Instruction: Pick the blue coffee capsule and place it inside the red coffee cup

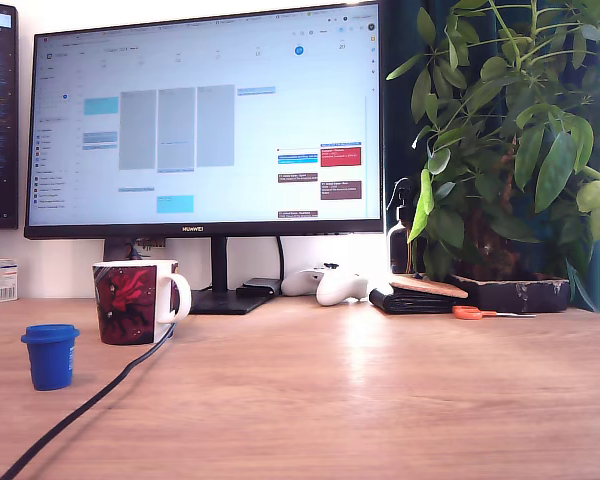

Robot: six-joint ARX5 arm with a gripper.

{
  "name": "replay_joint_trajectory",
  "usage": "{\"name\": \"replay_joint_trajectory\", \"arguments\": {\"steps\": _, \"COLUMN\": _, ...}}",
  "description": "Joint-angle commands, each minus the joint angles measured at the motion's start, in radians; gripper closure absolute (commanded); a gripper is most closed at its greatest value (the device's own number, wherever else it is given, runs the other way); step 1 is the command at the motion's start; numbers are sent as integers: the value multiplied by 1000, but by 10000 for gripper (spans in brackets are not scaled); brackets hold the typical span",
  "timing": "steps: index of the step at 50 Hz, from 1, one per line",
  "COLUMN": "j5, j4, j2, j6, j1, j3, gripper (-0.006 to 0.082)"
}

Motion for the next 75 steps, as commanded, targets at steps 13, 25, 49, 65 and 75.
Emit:
{"name": "replay_joint_trajectory", "arguments": {"steps": 13, "j5": 122, "j4": 5, "j2": -11, "j6": -135, "j1": -17, "j3": -43, "gripper": 786}}
{"name": "replay_joint_trajectory", "arguments": {"steps": 25, "j5": 127, "j4": 83, "j2": -11, "j6": -140, "j1": -18, "j3": -43, "gripper": 786}}
{"name": "replay_joint_trajectory", "arguments": {"steps": 49, "j5": 418, "j4": 101, "j2": 44, "j6": -304, "j1": -83, "j3": -42, "gripper": 780}}
{"name": "replay_joint_trajectory", "arguments": {"steps": 65, "j5": 366, "j4": 153, "j2": 226, "j6": -238, "j1": -202, "j3": -42, "gripper": 278}}
{"name": "replay_joint_trajectory", "arguments": {"steps": 75, "j5": 232, "j4": 179, "j2": 317, "j6": -175, "j1": -261, "j3": -42, "gripper": 78}}
